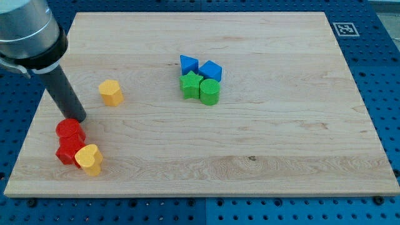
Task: Slide yellow hexagon towards bottom left
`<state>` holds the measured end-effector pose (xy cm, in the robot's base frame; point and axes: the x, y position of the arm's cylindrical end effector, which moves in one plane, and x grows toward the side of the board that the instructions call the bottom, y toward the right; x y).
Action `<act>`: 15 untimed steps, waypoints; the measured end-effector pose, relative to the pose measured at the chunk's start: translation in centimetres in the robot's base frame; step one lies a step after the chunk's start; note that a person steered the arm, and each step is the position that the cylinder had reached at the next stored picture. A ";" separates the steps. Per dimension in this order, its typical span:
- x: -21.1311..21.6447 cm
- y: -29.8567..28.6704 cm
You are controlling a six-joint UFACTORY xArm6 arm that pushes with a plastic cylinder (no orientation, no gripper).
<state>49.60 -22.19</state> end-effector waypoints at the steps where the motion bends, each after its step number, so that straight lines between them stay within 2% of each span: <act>1: -1.2 -1.5; 3: -7.6 -2.3; 4: -11.3 0.1; 5: -11.5 3.2; 9: -7.4 3.6; 15: -6.0 8.1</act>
<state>43.59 -14.13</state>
